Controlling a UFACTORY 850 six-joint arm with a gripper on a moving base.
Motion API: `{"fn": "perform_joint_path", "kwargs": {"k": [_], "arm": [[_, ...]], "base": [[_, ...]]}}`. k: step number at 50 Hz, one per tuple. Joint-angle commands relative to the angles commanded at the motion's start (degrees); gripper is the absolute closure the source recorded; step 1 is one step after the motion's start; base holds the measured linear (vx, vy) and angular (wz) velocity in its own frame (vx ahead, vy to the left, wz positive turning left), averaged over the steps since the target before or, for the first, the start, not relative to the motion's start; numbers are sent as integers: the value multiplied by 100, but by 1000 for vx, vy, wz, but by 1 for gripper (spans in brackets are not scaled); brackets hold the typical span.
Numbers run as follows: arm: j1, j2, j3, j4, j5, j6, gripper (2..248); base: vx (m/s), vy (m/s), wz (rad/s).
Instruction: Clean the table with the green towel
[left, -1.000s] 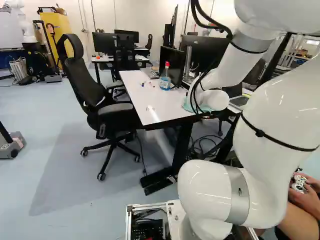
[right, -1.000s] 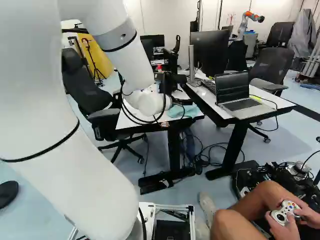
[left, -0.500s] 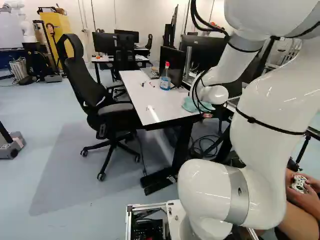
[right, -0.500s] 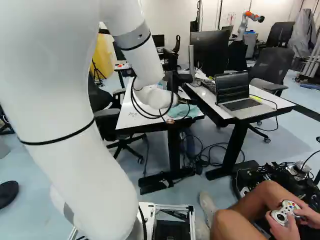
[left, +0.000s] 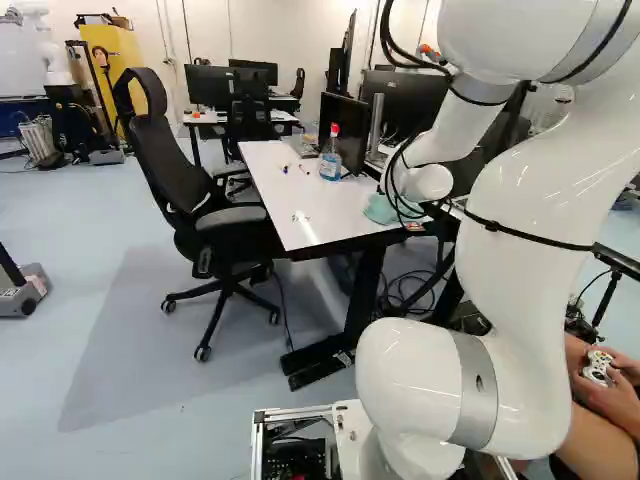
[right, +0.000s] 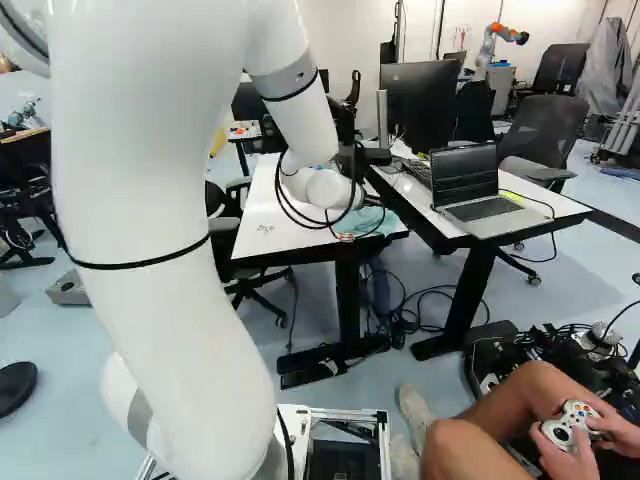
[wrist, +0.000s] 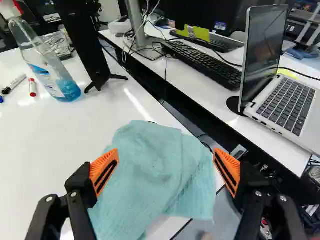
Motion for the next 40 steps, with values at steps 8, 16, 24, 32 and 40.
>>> {"fn": "perform_joint_path", "kwargs": {"k": [8,16,24,32,40], "arm": [[31,-141,-165,0,-142,0,3],[63,-268,-315,0,-285,0,3],[90,-377,-446,0,-430,0,3],[110,-461,-547,0,-576,0,3],[128,-533,-635,0,-721,0,3]], "base": [[0,0,0],[0,0,0],[0,0,0],[0,0,0],[0,0,0]]}}
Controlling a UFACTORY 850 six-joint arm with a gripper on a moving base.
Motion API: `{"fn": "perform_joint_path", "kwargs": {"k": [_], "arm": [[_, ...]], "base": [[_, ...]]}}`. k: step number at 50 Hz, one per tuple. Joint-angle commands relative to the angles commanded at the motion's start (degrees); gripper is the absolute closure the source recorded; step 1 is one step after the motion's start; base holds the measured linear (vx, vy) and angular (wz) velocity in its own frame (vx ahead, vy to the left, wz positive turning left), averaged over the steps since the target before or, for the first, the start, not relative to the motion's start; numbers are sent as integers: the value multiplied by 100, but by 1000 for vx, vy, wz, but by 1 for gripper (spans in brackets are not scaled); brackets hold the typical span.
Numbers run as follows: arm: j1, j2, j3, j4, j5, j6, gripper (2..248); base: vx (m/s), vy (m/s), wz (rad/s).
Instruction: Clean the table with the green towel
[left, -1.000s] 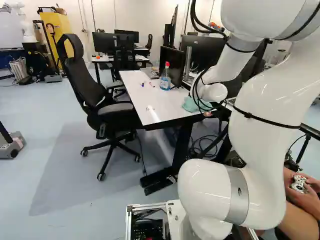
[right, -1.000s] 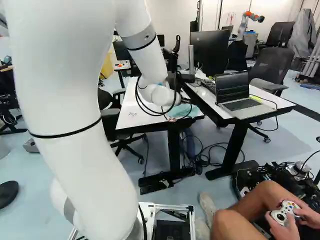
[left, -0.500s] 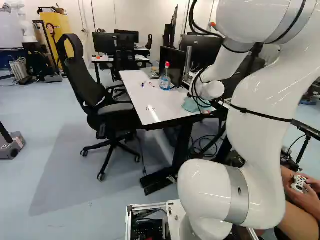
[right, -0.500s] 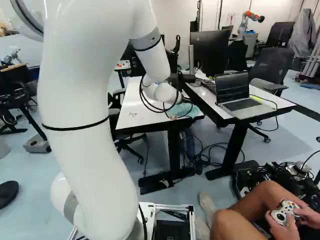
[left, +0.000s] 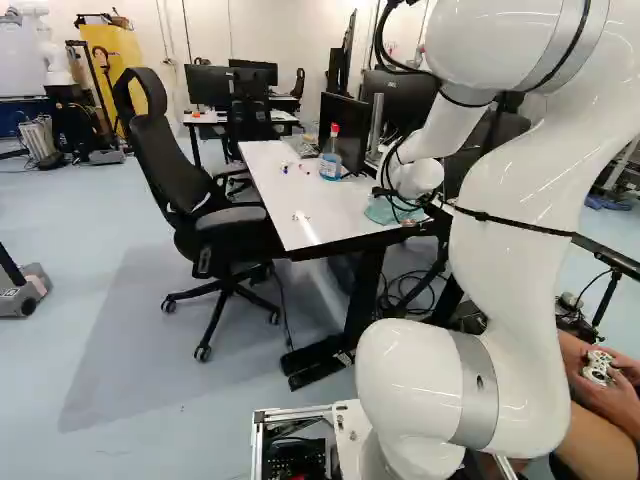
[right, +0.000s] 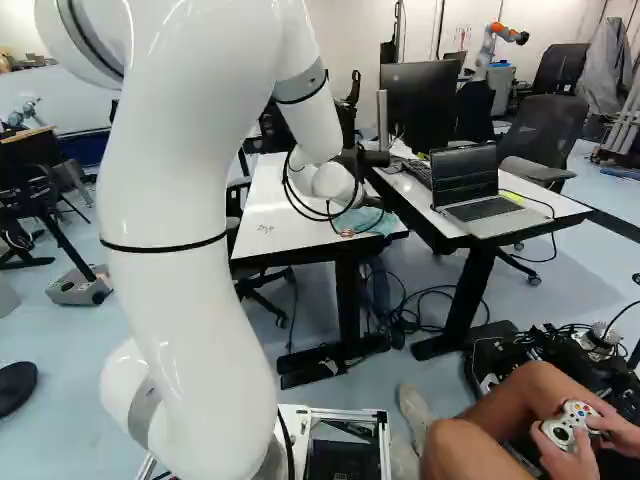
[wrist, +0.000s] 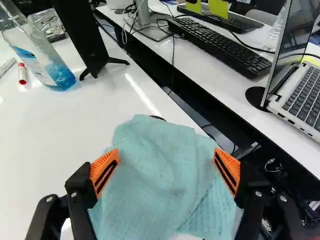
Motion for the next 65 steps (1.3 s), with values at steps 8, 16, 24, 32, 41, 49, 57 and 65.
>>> {"fn": "perform_joint_path", "kwargs": {"k": [8,16,24,32,41,49,57,65], "arm": [[12,-51,-62,0,-139,0,3],[13,-54,-66,0,-248,0,3],[13,-54,-66,0,-333,0,3],[13,-54,-66,0,-341,0,3],[13,-54,-66,0,-341,0,3],[13,-54,-66,0,-341,0,3],[13,-54,-66,0,-341,0,74],[13,-54,-66,0,-341,0,112]], "base": [[0,0,0],[0,0,0],[0,0,0],[0,0,0],[0,0,0],[0,0,0],[0,0,0],[0,0,0]]}}
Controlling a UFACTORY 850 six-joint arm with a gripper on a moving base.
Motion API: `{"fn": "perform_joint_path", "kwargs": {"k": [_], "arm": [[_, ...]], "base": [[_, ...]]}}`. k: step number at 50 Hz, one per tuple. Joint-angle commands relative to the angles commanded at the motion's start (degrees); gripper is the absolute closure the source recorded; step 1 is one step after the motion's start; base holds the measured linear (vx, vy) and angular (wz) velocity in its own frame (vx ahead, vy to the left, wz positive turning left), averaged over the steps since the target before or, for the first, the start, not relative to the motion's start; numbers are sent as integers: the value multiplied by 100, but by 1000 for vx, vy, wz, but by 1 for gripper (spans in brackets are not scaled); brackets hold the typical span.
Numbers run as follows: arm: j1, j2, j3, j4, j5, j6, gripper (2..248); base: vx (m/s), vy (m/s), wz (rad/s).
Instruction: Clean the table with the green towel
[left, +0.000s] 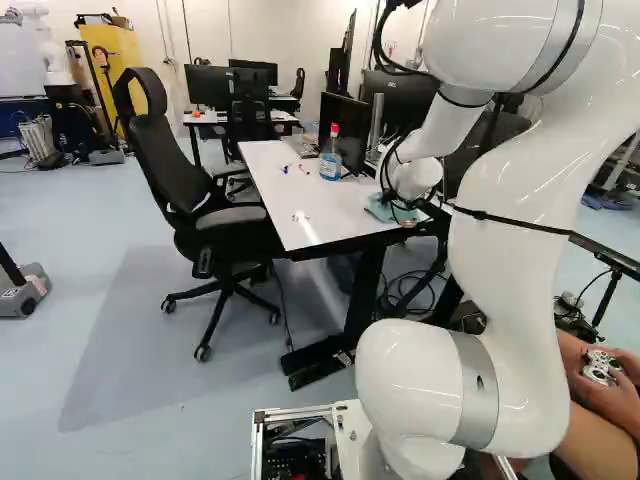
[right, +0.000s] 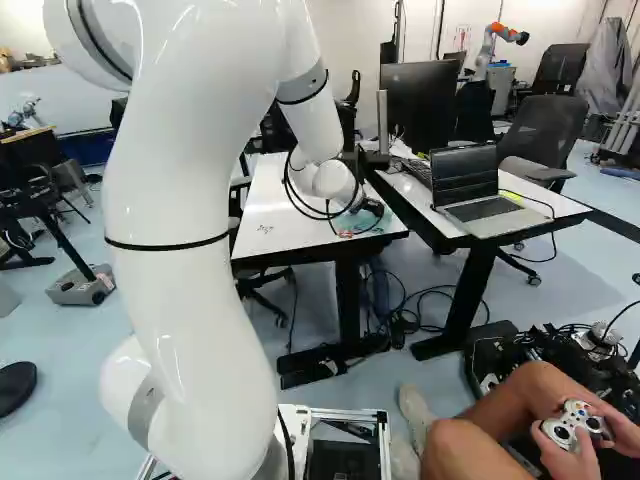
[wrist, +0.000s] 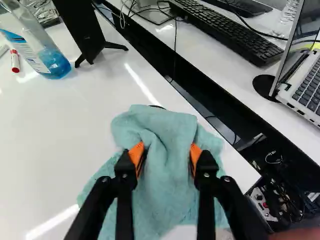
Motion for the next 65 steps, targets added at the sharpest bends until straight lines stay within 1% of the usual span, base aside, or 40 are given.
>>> {"fn": "perform_joint_path", "kwargs": {"k": [1,2,7,8,12,13,23,37,50,65], "arm": [[0,0,0,0,0,0,112],[0,0,0,0,0,0,148],[0,0,0,0,0,0,148],[0,0,0,0,0,0,181],[0,0,0,0,0,0,181],[0,0,0,0,0,0,197],[0,3,1,0,0,0,199],[12,127,-15,0,0,0,199],[82,191,-128,0,0,0,199],[183,356,-150,0,-55,0,199]], "base": [[0,0,0],[0,0,0],[0,0,0],[0,0,0],[0,0,0],[0,0,0],[0,0,0],[0,0,0],[0,0,0],[0,0,0]]}}
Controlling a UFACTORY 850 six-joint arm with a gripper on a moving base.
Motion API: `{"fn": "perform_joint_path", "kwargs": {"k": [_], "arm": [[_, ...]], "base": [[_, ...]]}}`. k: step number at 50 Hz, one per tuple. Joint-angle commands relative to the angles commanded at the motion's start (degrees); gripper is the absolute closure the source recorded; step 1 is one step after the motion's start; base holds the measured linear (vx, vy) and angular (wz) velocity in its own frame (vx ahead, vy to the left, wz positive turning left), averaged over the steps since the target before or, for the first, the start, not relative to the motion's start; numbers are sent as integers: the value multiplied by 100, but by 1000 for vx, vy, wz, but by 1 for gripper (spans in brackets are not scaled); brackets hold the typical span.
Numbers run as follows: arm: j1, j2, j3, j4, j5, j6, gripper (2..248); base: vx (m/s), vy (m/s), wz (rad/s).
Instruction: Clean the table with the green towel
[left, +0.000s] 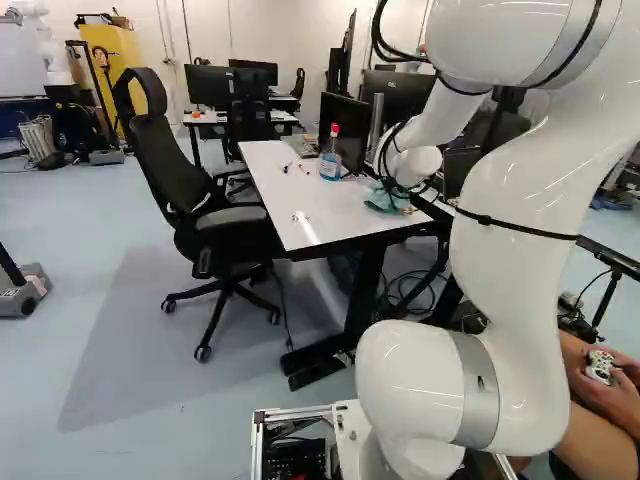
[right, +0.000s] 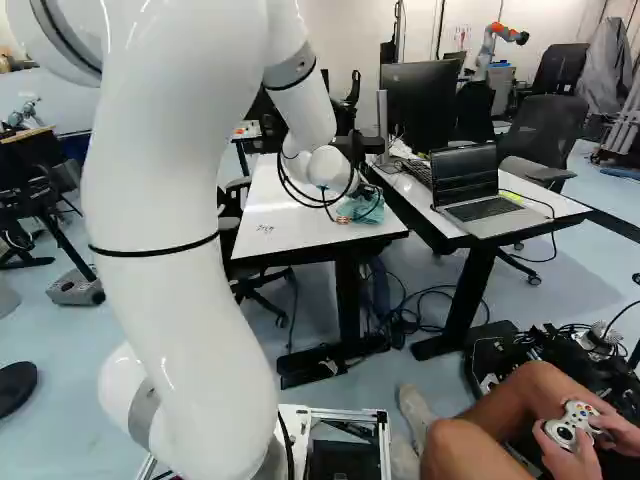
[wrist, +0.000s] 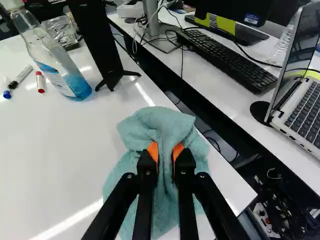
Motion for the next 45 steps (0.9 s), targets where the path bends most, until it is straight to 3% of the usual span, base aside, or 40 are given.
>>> {"fn": "perform_joint_path", "kwargs": {"k": [45], "arm": [[427,551,-4,0,-674,0,199]], "base": [[0,0,0]]}}
